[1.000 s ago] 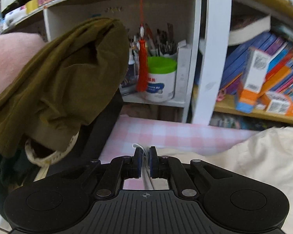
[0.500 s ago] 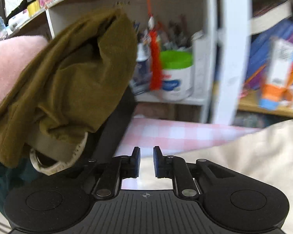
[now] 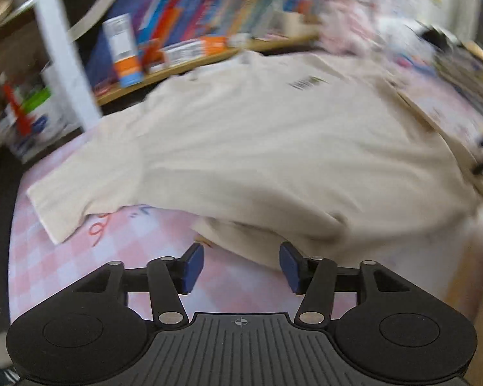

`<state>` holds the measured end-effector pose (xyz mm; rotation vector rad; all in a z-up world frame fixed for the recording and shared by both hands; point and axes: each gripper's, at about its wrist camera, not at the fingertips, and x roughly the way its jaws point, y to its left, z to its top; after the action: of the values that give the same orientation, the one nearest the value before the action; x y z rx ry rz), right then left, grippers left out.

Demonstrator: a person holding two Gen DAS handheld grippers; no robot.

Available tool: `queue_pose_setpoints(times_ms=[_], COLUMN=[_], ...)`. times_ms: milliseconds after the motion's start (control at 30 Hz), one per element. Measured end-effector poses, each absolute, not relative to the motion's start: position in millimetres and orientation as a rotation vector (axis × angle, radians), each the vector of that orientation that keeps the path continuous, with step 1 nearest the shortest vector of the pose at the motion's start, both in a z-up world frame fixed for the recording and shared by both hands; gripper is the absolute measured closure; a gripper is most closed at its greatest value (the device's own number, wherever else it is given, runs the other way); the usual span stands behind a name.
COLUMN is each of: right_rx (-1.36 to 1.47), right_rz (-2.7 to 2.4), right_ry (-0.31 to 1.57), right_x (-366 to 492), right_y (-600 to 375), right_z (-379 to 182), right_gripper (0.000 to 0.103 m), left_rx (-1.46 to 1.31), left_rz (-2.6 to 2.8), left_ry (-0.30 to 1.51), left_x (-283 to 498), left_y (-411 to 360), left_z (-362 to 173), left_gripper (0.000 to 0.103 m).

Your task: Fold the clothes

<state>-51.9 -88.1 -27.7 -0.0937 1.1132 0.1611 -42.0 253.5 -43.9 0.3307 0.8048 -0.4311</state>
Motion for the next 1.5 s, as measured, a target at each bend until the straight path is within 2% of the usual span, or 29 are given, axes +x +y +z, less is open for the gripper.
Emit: queue_pose_setpoints(times_ms=[67,100,133,200,233,333,433,600,833,867,900,933,967,1000,1133,1267,1300,1333,1400,1500], right_rx=[-0.081,-0.063,-0.041,-0.02,-0.014,0.023,0.054,0.185,0.103,0.102,0.103,0.105,0.107,0.108,0.103,0.102,0.102,0.101,0.103,0.109], right_rz=[0.148,0.144,0.144,0.142,0.141,0.142,0.13,0.089,0.095,0.092,0.089,0.086,0.084,0.081,0.082,0.086,0.089,0.095,0.108,0.139], right_ry=[1.126,1.128,1.129,1.119,1.112,1.084,1.014,0.871,0.847,0.85,0.853,0.857,0.86,0.863,0.875,0.884,0.886,0.887,0.891,0.895], right_x=[-54,-54,-53,-54,-54,-55,-56,-39,-21,-21,-20,-20,-20,-19,-20,-22,-22,-22,-23,-22], right_y=[-91,-93,-96,-98,-99,-104,-110,-130,-120,-120,-121,-122,-123,-125,-124,-125,-125,-126,-128,-132], right_z=[-33,-34,-36,-36,-35,-31,-17,15,17,15,13,12,10,8,9,8,8,8,6,5], right_gripper=[0.039,0.046,0.058,0.065,0.073,0.089,0.092,0.093,0.093,0.093,0.093,0.093,0.093,0.093,0.093,0.093,0.093,0.093,0.093,0.093], left_rx=[0.38,0.401,0.424,0.468,0.49,0.555,0.558,0.329,-0.007,-0.055,-0.056,-0.035,-0.028,-0.026,-0.029,-0.028,-0.044,-0.06,-0.091,-0.138], left_rz=[-0.476,-0.498,-0.517,-0.556,-0.575,-0.594,-0.57,-0.498,-0.389,-0.372,-0.347,-0.318,-0.301,-0.291,-0.269,-0.256,-0.244,-0.233,-0.209,-0.175], left_ry=[0.792,0.791,0.79,0.788,0.787,0.787,0.775,0.796,0.817,0.818,0.835,0.859,0.878,0.895,0.917,0.91,0.909,0.907,0.905,0.9], left_x=[-49,-50,-50,-51,-52,-49,-45,-28,-3,0,6,11,16,20,31,33,31,30,27,22], left_y=[243,237,230,217,210,194,193,227,277,284,286,285,284,284,281,277,277,277,277,277], left_z=[-43,-45,-47,-50,-52,-59,-56,-49,-40,-39,-42,-47,-52,-57,-66,-67,-66,-65,-64,-63], left_gripper=[0.043,0.042,0.042,0.042,0.042,0.042,0.041,0.031,0.033,0.035,0.042,0.061,0.069,0.072,0.068,0.069,0.071,0.084,0.096,0.097])
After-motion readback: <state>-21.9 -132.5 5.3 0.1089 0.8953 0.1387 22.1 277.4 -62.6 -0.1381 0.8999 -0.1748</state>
